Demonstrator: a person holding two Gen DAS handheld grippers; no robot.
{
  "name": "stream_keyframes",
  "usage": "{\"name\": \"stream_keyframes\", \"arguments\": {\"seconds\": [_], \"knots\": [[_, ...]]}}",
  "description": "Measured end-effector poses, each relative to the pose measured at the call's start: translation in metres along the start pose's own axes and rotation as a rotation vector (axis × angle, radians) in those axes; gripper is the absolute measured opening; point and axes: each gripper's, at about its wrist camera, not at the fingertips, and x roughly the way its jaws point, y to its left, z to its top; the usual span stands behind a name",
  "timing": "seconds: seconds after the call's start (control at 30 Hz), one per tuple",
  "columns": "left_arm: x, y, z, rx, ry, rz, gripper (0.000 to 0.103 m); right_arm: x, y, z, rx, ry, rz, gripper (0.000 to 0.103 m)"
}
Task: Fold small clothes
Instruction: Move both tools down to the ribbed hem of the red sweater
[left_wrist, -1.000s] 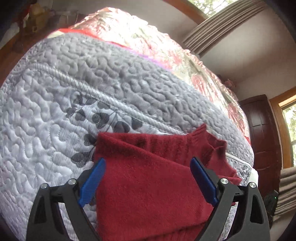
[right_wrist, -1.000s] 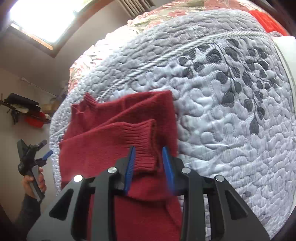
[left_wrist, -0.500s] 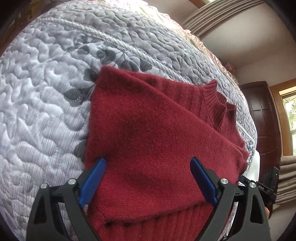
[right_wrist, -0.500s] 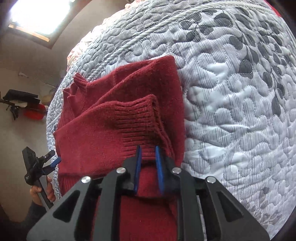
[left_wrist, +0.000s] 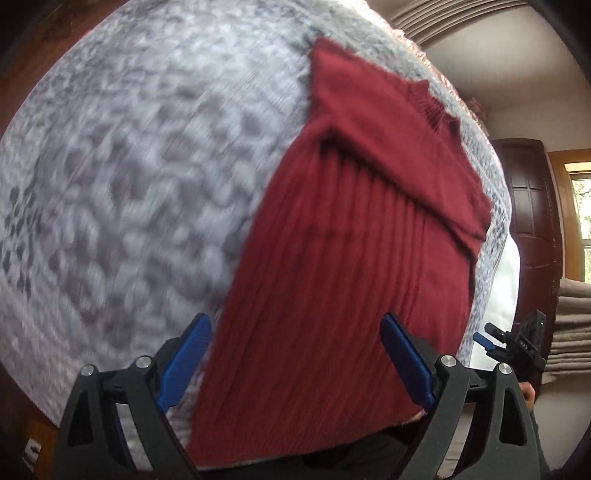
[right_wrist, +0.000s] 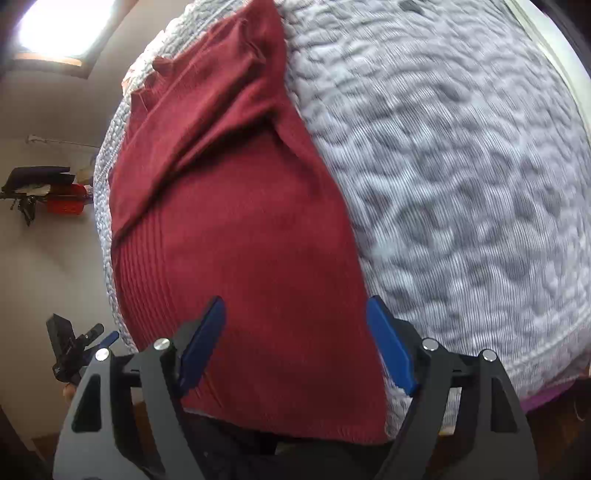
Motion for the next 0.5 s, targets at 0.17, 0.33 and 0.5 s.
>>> {"name": "stream_keyframes", "arguments": {"seconds": [0.17,0.33,0.5], "knots": [[0.013,0.052,-0.065,-0.110,0.114,0.011,0.093,0.000,-0.038,-0.064,0.067,0.076,0.002,0.080],[0.036,0.079,-0.095,-0.182,0.192,-0.038,0.093,0.008,-0.066,-0.104,0.124,0.129,0.051,0.081],[0.051,0.085,-0.095,-0.203,0.205,-0.067,0.097,0.016,-0.093,-0.127,0.181,0.148,0.088,0.083]]}}
